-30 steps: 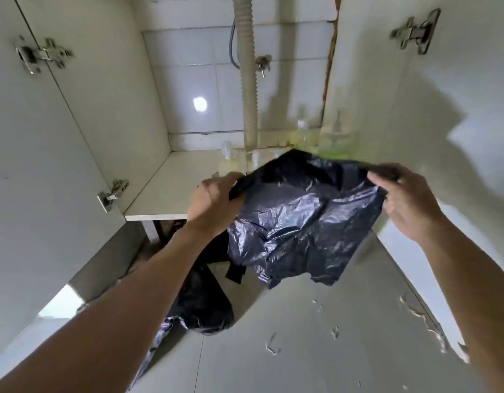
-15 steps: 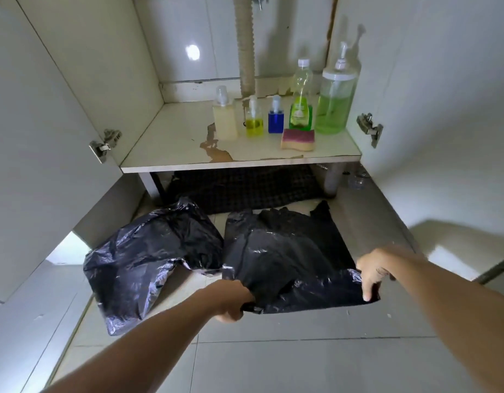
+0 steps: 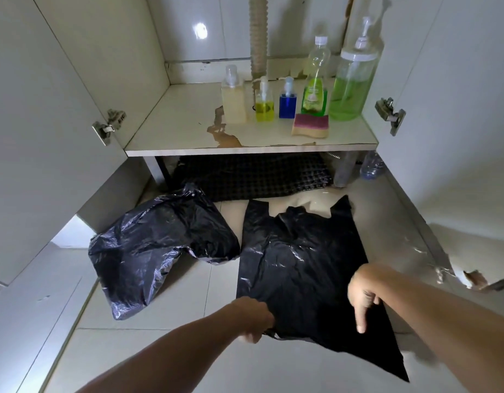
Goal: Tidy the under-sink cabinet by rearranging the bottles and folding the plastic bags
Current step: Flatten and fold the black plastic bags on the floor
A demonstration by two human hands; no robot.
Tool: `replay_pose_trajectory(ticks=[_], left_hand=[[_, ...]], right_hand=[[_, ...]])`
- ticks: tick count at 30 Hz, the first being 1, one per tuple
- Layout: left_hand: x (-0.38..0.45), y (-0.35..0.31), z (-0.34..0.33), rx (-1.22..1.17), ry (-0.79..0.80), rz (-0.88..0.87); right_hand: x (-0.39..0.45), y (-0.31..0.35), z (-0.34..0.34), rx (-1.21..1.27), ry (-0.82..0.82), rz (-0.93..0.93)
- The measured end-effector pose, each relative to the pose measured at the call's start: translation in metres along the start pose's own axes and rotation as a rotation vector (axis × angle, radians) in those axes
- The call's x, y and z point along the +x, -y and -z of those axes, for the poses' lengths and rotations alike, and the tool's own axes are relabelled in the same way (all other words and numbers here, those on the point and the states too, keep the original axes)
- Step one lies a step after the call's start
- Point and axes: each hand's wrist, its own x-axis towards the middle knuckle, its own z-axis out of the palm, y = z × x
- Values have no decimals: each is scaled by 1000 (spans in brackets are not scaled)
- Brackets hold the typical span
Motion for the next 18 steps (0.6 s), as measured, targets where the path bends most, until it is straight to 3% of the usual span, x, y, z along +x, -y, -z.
replay_pose_trajectory(ticks=[5,14,16,18], left_hand=[[5,-5,-9,-97,77,-46],[11,-8,-13,-380,114,-104],[8,-4,-2,-423,143,-100],[-1,12,26,-503,101,-73]], right_hand=[[31,25,-6,-69,-203,76],[49,30,-5,-160,-225,-21],[44,33,6,-121,-213,-13],[33,38,30,-26,-304,49]])
